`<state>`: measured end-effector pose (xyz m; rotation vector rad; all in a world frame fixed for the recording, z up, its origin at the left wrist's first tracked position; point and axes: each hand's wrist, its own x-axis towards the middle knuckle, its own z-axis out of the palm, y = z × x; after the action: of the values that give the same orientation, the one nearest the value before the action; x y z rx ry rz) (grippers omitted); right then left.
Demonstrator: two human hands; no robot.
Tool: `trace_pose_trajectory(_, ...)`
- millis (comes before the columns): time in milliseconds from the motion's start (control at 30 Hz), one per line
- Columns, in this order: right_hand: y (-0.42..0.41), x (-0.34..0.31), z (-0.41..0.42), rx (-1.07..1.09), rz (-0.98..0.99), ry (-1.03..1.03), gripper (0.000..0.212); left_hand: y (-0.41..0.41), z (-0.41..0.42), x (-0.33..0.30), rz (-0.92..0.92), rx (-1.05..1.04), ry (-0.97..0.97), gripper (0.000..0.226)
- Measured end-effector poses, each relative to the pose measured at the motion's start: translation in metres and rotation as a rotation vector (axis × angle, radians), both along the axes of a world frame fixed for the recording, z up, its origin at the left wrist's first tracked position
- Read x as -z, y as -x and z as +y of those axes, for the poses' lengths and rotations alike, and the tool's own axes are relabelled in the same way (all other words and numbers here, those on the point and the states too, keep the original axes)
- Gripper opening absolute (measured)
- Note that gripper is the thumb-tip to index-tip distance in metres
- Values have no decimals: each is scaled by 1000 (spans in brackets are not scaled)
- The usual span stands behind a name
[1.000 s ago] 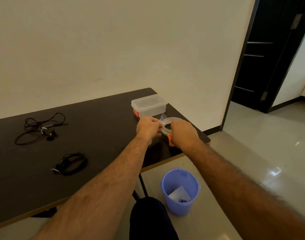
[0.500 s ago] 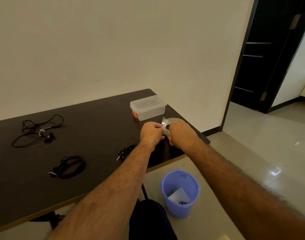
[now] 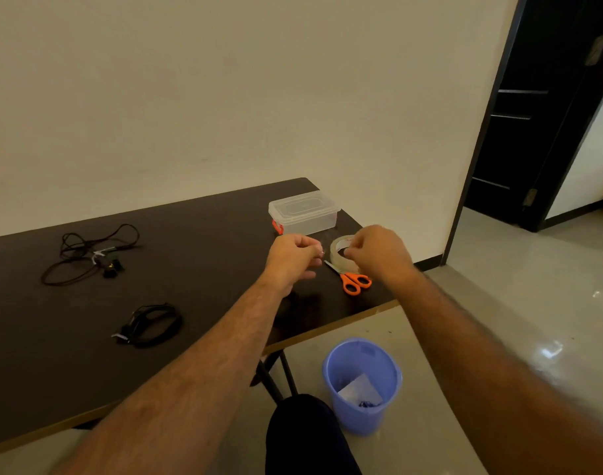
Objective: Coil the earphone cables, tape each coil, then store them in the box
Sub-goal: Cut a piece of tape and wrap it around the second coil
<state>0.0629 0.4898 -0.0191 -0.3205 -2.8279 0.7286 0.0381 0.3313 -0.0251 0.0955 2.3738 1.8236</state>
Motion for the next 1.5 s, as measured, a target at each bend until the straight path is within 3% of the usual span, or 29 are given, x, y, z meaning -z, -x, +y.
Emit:
trace_pose_trajectory(100, -5, -10, -9, -175, 23, 588, 24, -8, -27, -12, 45, 37, 31, 8)
trace_pose_trajectory(167, -5, -16, -25, -317, -51, 750, 30, -13, -45, -20, 68, 68, 48, 11)
trace_pose_trajectory(233, 1, -15, -45, -420, -86, 778, 25, -18, -68, -27, 94, 88, 92, 12)
trace_pose_trajectory(300, 6, -16, -67, -478, -109, 781, 15, -24, -92, -34, 127, 84, 136, 12)
trace_pose_trajectory(533, -3, -33, -147, -598, -45, 744, 12, -47, -176, -49, 147, 17, 139, 13)
trace_pose_trajectory(767, -14, -39, -210, -546, 125, 742, 12, -70, -247, -46, 119, -199, 62, 14)
trace_pose_trajectory(1033, -16, -21, -214, -490, 91, 538, 11, -69, -297, -10, 203, -327, 710, 8)
trace_pose_trajectory(1167, -10, -8, -216, -486, 76, 381, 6, -57, -289, 1, 187, -284, 839, 28)
trace_pose_trajectory(1300, -3, 3, -227, -474, 38, 255, 29, -41, -269, 9, 215, -175, 934, 42)
trace_pose_trajectory(1500, 7, 22, -250, -493, 13, 181, 49, -23, -258, 19, 234, -60, 1087, 41)
